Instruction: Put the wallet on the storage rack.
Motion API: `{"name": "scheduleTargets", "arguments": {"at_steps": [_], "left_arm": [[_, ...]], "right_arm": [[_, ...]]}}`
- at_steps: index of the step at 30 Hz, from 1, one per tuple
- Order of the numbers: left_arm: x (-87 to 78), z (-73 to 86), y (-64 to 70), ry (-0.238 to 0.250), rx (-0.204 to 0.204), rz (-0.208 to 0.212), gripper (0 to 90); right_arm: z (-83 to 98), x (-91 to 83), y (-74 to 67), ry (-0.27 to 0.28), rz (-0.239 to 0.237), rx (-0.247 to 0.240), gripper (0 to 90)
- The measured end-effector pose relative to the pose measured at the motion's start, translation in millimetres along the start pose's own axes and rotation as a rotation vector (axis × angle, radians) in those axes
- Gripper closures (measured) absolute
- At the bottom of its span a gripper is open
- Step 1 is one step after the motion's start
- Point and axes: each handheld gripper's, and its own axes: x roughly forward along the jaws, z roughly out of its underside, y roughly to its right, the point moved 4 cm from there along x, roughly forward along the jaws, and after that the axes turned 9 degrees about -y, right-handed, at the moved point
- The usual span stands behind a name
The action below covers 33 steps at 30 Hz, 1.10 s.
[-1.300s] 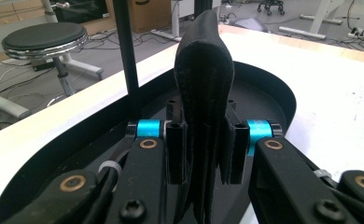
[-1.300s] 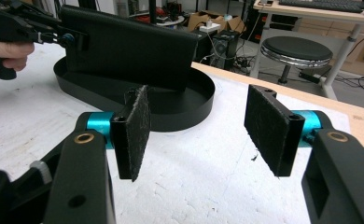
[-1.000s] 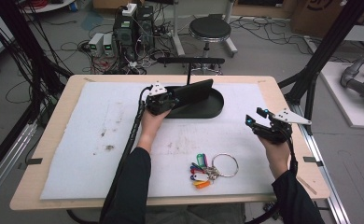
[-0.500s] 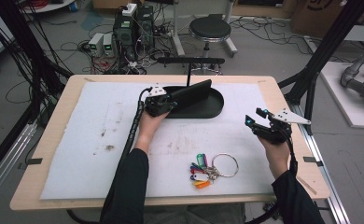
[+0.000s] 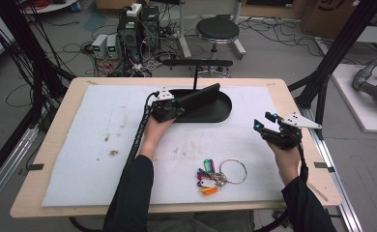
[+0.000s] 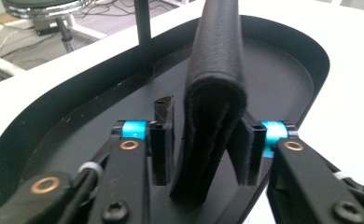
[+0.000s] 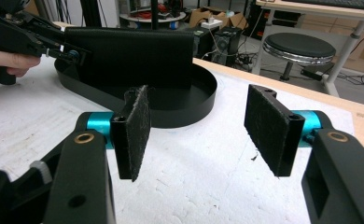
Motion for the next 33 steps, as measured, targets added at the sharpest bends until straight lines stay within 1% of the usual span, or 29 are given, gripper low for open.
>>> {"name": "scheduleTargets", "arguments": {"at_steps": [1,2,4,5,6,8,10,11,16,18,20,22,25,29,30,33], "left_arm": [[-0.2,0.3,-0.7,0.001,-0.018,0.004,61.0],[-0.8,1.0,-2.0,0.004,-0.048,0.018,58.3],[-1.3,1.4,-2.6,-0.001,-0.055,0.013,55.2],[-1.6,1.5,-2.9,-0.007,-0.057,0.009,55.2],[-2.0,1.7,-3.0,-0.012,-0.057,0.008,52.1],[-3.4,1.5,-2.9,-0.020,-0.059,0.008,50.3],[-5.4,0.6,-1.9,-0.024,-0.055,0.014,50.2],[-6.5,0.2,-1.5,-0.031,-0.046,0.009,50.2],[-13.8,-1.5,3.3,-0.049,-0.028,0.008,46.0],[-17.9,-0.8,5.0,-0.045,-0.031,0.011,44.6],[-22.5,0.3,5.8,-0.062,-0.031,0.012,42.4],[-28.8,2.2,6.0,-0.057,-0.036,0.010,40.2],[-41.3,6.7,5.6,-0.049,-0.025,0.005,40.1],[-59.8,13.6,5.2,-0.036,-0.022,-0.005,37.7],[-64.9,15.1,5.5,-0.032,-0.016,-0.007,37.5],[-80.8,19.3,8.5,-0.003,-0.017,0.002,37.1]], "right_arm": [[0.0,0.0,0.0,0.000,0.000,0.000,41.6],[0.0,0.2,0.1,-0.001,-0.001,0.000,41.6],[0.1,0.4,0.2,-0.002,0.000,0.001,41.6],[0.1,0.4,0.2,-0.002,0.000,0.001,41.6],[0.1,0.3,0.3,-0.002,0.000,0.001,41.6],[0.1,0.4,0.4,0.000,0.000,0.001,41.6],[0.2,0.5,0.4,-0.002,0.000,0.003,41.6],[0.2,0.5,0.4,-0.002,0.000,0.003,41.6],[0.0,0.1,0.2,0.000,0.001,0.001,41.7],[0.1,0.2,0.2,-0.002,0.001,0.002,41.7],[0.0,0.0,-0.1,0.000,0.000,0.001,41.7],[-0.1,-0.2,0.0,0.000,0.001,0.000,41.7],[0.3,-0.1,0.3,-0.003,-0.001,0.006,41.7],[0.5,0.5,0.6,-0.006,0.000,0.007,41.6],[0.6,0.7,0.3,-0.007,-0.001,0.006,41.6],[0.7,1.1,-0.1,-0.009,-0.002,0.004,41.6]]}}
